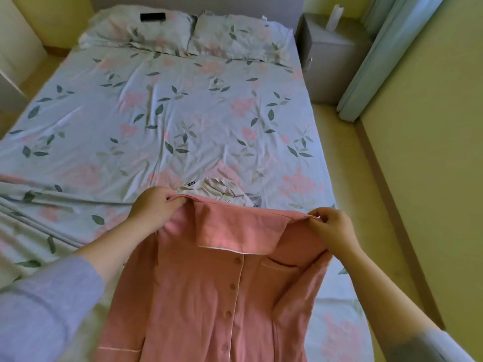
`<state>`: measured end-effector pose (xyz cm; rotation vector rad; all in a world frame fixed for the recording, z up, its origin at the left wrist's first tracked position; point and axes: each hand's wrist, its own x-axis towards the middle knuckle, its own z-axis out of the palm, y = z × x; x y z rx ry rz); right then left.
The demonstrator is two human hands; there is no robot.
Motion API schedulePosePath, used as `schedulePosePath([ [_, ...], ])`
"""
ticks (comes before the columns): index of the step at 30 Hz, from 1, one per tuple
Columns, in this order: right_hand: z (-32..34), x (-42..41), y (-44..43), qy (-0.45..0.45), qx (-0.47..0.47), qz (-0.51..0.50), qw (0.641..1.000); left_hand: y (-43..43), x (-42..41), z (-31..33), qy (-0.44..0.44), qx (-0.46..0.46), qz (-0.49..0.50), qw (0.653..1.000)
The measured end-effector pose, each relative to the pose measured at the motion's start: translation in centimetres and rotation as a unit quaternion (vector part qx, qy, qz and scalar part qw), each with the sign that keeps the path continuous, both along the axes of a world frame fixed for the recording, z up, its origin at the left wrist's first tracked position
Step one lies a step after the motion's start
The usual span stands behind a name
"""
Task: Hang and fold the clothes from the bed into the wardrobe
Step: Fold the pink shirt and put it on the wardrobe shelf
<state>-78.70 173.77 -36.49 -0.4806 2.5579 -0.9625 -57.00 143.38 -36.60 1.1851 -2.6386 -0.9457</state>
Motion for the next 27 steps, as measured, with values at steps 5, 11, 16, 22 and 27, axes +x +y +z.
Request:
schedulePosePath([
  [5,-4.2,-2.3,-3.1,0.027,0.033,-0.046,0.998,-2.1,-3.8,-3.9,0.022,0.013,0.005,1.0],
  [11,-11.4,-2.4,-6.5,-0.051,0.071,-0.072,0.994,-3.3,-5.5,-11.0,0.023,0.05,0.029,0.998],
  [16,-16.3,2.3,-7.2,-0.09,0.084,-0.026,0.992,-2.7,-2.6,-16.0,-0.012,0.114,0.057,0.992],
  [22,-19.2,6.6,-9.4,-0.131,0.092,0.032,0.987,-2.4,3.5,-20.1,-0.06,0.131,0.11,0.983],
  [27,-20.4,9.2,-13.4,-0.134,0.08,0.088,0.984,-2.6,7.5,-22.3,-0.062,0.166,0.131,0.975],
])
